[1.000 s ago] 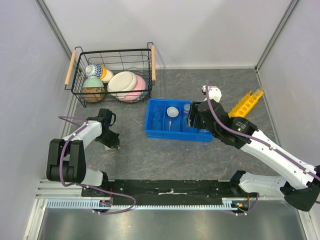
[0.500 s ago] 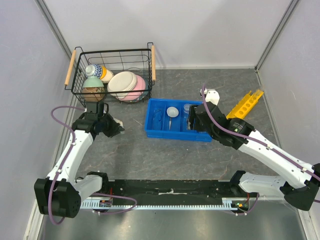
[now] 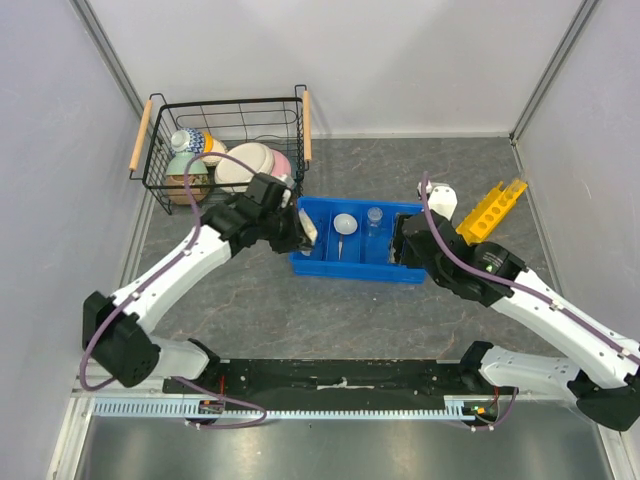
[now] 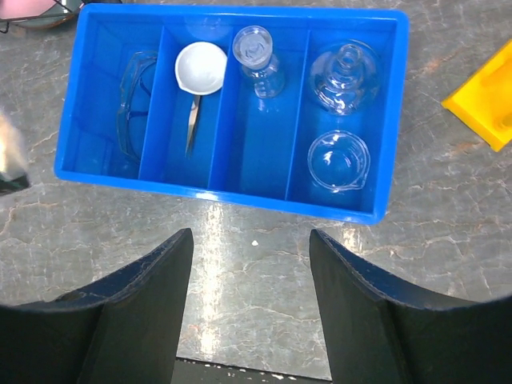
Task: Organize the chemistry lab equipment
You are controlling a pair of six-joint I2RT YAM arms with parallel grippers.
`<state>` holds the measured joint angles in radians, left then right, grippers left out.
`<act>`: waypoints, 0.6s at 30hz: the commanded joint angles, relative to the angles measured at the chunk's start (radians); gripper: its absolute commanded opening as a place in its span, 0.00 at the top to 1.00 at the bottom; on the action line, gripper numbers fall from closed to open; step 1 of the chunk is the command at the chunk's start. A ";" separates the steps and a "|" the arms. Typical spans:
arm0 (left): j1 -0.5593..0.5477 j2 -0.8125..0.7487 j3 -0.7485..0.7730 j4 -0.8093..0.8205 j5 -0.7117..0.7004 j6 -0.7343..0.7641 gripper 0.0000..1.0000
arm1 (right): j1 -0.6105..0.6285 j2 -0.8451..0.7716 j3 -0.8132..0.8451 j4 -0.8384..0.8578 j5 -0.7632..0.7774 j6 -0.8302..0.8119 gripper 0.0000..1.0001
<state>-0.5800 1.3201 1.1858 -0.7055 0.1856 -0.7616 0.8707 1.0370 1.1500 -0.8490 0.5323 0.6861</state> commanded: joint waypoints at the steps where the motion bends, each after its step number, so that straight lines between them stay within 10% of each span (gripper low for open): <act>1: -0.053 0.108 0.064 0.108 -0.005 0.126 0.98 | 0.005 -0.032 0.014 -0.065 0.054 0.039 0.33; 18: -0.271 0.583 0.408 0.170 -0.084 0.320 0.98 | 0.007 -0.163 -0.095 -0.101 0.067 0.110 0.34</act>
<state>-0.7963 1.8286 1.5242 -0.5686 0.1513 -0.5217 0.8734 0.8917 1.0801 -0.9333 0.5667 0.7731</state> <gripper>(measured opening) 0.041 0.665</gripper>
